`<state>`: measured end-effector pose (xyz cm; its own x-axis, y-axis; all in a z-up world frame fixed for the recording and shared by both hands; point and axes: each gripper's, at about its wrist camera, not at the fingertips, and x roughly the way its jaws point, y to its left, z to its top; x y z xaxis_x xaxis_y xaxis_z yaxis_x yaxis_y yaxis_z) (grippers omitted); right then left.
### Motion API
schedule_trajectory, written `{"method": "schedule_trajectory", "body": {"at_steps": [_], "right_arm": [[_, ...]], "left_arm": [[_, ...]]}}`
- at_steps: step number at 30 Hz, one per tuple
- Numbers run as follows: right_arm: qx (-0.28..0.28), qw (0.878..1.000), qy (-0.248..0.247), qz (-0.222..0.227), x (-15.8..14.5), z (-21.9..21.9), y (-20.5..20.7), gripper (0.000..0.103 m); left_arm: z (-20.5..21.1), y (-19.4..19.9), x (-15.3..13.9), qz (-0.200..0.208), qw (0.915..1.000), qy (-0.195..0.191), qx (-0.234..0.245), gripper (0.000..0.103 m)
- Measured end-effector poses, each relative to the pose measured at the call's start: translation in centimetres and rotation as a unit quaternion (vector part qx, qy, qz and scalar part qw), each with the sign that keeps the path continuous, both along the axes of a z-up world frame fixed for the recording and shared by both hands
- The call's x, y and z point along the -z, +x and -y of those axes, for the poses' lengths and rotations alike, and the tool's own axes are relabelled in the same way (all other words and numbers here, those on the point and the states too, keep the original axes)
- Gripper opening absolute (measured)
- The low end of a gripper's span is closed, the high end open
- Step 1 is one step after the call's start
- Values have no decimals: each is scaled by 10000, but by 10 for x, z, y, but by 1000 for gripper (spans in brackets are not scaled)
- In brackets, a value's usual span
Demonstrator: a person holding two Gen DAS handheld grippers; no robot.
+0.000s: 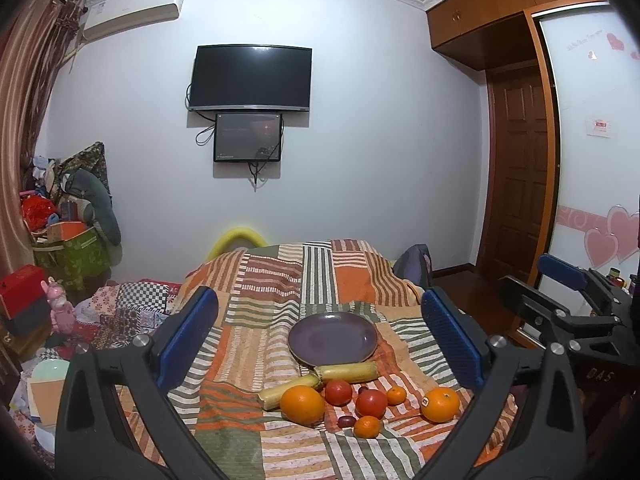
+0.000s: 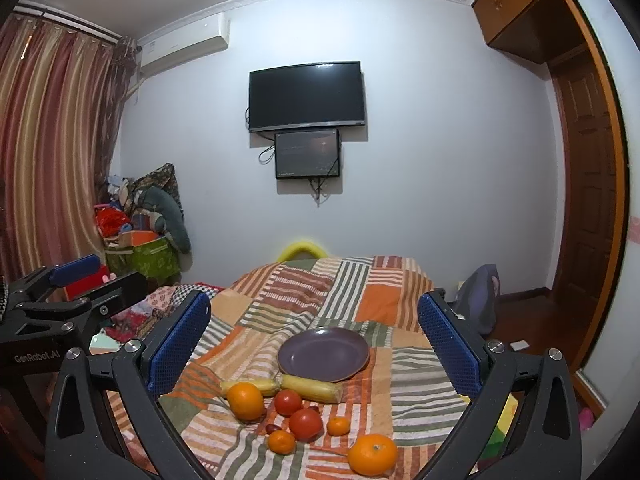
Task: Organize fruits
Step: 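Grasp the large orange with the right tool while the left tool grasps another orange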
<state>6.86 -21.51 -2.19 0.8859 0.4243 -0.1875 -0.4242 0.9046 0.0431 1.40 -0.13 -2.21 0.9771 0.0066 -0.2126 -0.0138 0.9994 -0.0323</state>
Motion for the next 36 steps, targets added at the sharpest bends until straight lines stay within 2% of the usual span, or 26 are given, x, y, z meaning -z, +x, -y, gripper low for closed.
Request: {"method": "schedule_trajectory", "body": {"at_steps": [3,7,10,15,21,25,29,36], "right_arm": [[3,9999,10,-129,4,4,5,93],[67,9991,-47,-412,15,12,15,83],[152,9967,-99,-795,27,21,30,79],[348,9879,-337,-1474,57,36,58,65],[375,9725,-479,-2247,93,45,78,65],[274,9629,-736,-2583,114,43,83,65],[162,9557,-880,-2805,134,40,89,76],[18,9399,-845,-3307,166,38,103,77]], "left_arm": [[-2,7,3,-132,9999,13,31,86],[-9,22,13,-418,9991,-43,39,80],[-17,39,26,-774,9969,-113,66,75],[-27,70,52,-1405,9897,-216,196,67],[-30,98,88,-1987,9795,-204,268,68],[-33,114,114,-2508,9670,-206,395,69],[-40,125,143,-2896,9564,-197,332,74],[-43,149,183,-3492,9355,-386,372,74]]}}
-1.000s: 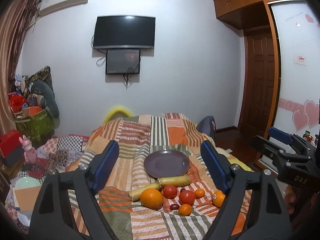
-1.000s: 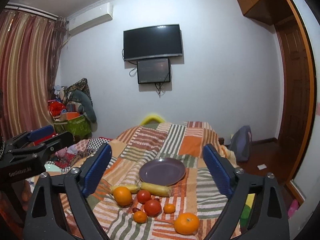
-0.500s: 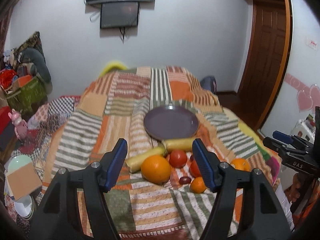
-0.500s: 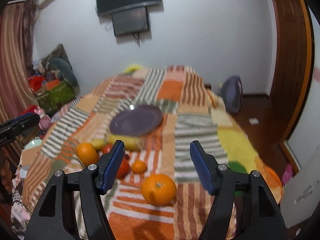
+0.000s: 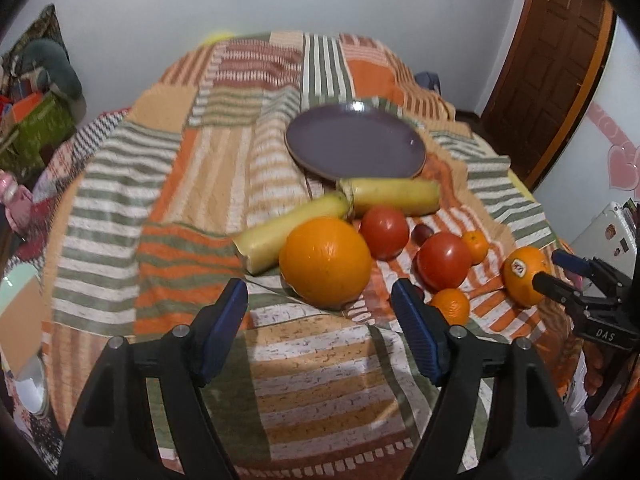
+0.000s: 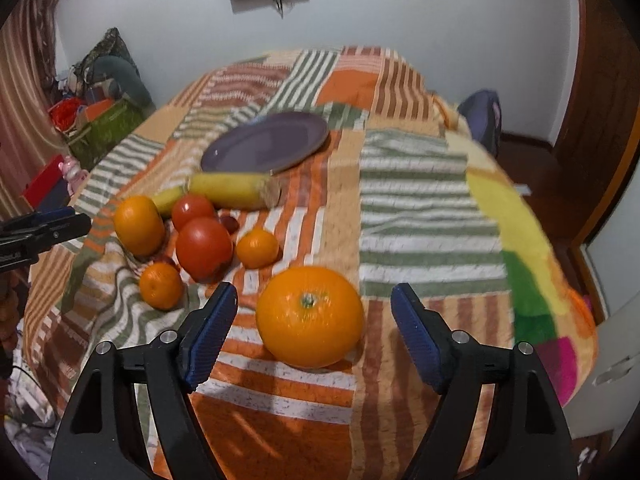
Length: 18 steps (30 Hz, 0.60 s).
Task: Organize fruits
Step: 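Grasp the large orange with the right tool while the left tool grasps another orange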
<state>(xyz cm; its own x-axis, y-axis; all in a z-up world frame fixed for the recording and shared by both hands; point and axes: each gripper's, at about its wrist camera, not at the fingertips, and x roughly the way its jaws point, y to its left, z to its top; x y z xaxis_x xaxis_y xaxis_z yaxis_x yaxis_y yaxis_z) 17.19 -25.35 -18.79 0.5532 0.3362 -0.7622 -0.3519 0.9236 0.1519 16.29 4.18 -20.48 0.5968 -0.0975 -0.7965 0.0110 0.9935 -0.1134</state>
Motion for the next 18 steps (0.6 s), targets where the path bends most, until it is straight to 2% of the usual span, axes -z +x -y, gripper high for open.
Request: {"method": "schedule_trajectory", "body": {"at_steps": [2,6,12,15,18], "right_arm": [[0,9999,42,-137,6,1,2,77],[40,9996,-11,-286,16,1,5,77],[-8,9993,-23,-375,21,1,7,76],[-98,9991,32,-420,22,-1,8,67],[-140,9991,16,-406,22,-4,8,65]], "left_arm": [[1,6,8,-122,9999,-26,2,75],[5,15,16,-188,9998,-54,-21,88],[7,32,26,-277,9996,-33,-76,88],[7,39,31,-294,9995,-46,-135,87],[7,45,35,-307,9994,-101,-156,83]]}}
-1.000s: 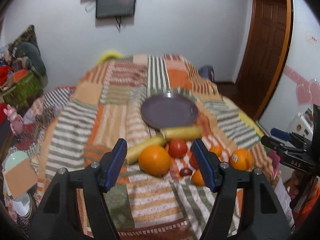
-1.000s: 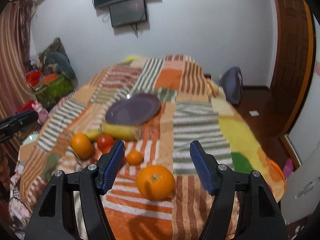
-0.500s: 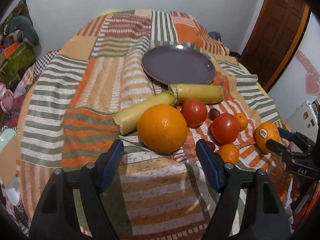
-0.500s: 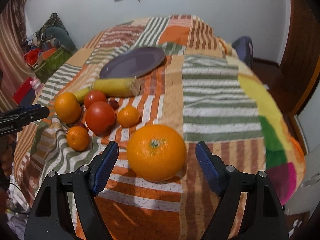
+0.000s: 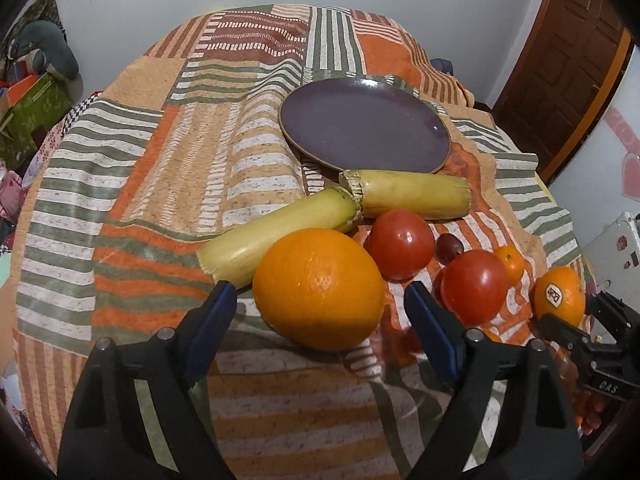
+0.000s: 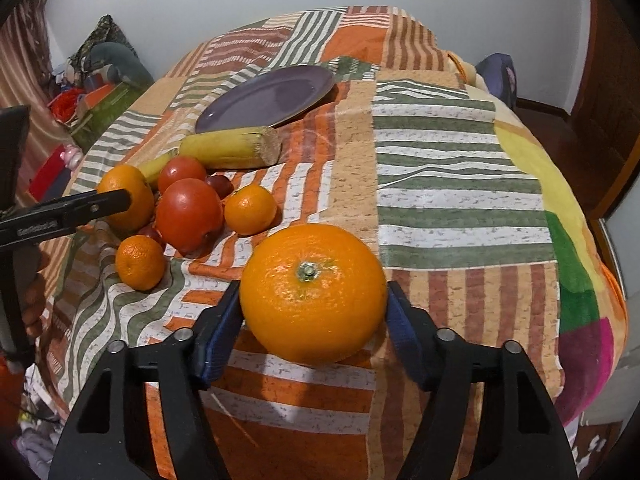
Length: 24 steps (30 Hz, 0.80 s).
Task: Organize fruits
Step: 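Grasp the large orange with the right tool while the left tool grasps another orange, then carry the oranges onto the purple plate and open both tools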
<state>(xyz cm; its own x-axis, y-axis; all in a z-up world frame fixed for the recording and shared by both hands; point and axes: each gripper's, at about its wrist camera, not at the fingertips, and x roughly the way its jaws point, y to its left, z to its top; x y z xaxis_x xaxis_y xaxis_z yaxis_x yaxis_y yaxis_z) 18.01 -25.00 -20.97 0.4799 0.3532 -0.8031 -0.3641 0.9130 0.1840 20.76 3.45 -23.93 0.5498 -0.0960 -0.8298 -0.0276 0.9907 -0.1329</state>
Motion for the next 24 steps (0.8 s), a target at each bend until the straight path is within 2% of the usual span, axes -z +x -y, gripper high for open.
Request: {"method": "schedule_trajectory", "body": {"at_steps": [2,5,9,14,24], "right_arm": [[12,10000,20,3,0,0,1,64],[57,9999,87,-31,-1,1,3,64],[91,9999,3,123,-8,0,5,63],[104,9993,133,336,-25,1,11,63],[-79,9950,62,990,-62,-15,34,63]], "left_arm": [[1,4,4,-76,9999,-88,-23,77],[1,7,6,-68,9999,-15,-109,69],[0,5,4,-55,10000,-34,-39,68],[0,-2,-6,16,10000,28,25,68],[-9,-7,-61,653,9978,96,-29,68]]}}
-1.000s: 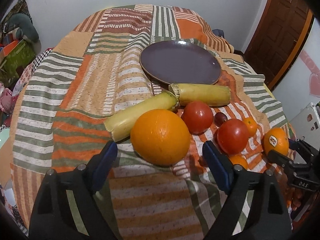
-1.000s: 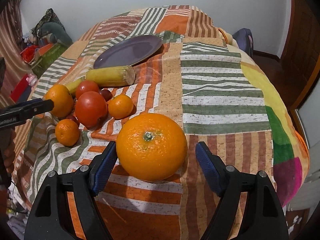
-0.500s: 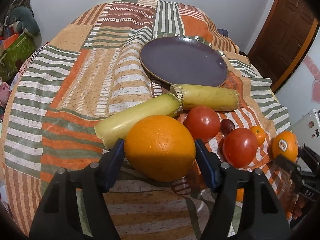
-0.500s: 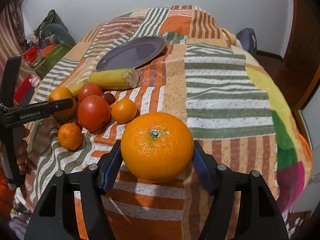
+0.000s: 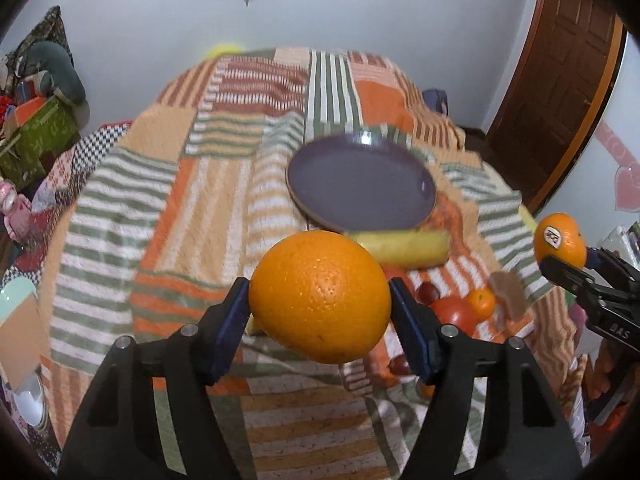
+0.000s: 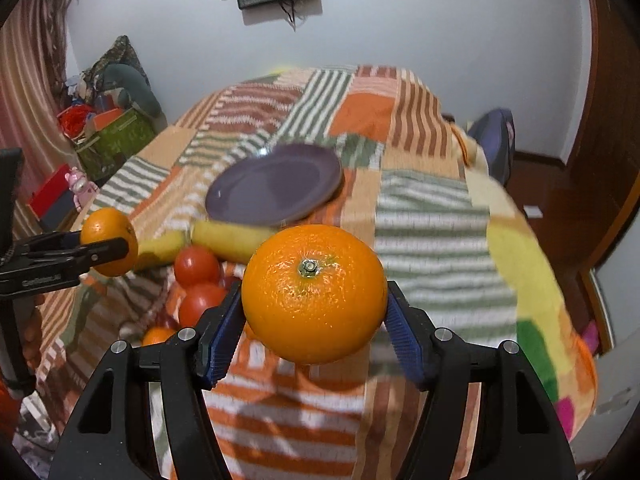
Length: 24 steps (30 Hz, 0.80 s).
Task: Organize fruits
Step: 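Carry the oranges onto the purple plate and open both tools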
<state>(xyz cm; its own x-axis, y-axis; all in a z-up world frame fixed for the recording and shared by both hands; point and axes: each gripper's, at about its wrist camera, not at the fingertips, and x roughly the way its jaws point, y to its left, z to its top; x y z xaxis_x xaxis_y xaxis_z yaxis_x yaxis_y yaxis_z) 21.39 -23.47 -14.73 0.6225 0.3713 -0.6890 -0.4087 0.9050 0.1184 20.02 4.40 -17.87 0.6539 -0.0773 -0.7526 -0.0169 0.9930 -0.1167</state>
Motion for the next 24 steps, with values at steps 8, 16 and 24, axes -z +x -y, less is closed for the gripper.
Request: {"method": "schedule_trajectory", "body": {"at_steps": [8,16,24], "right_arm": [[-15,9984,98,552,-32,-12,24,63],[-30,9953,146,952,-53,-27,52,63],[-64,9933,92,1147,-53,-47,86,63]], "left_arm": [[-5,16,-39,447,9990,55,-14,68],[-6,45,-56,587,9982,73,2,68],[-11,93,-52,433,9989,153,-23,68]]}}
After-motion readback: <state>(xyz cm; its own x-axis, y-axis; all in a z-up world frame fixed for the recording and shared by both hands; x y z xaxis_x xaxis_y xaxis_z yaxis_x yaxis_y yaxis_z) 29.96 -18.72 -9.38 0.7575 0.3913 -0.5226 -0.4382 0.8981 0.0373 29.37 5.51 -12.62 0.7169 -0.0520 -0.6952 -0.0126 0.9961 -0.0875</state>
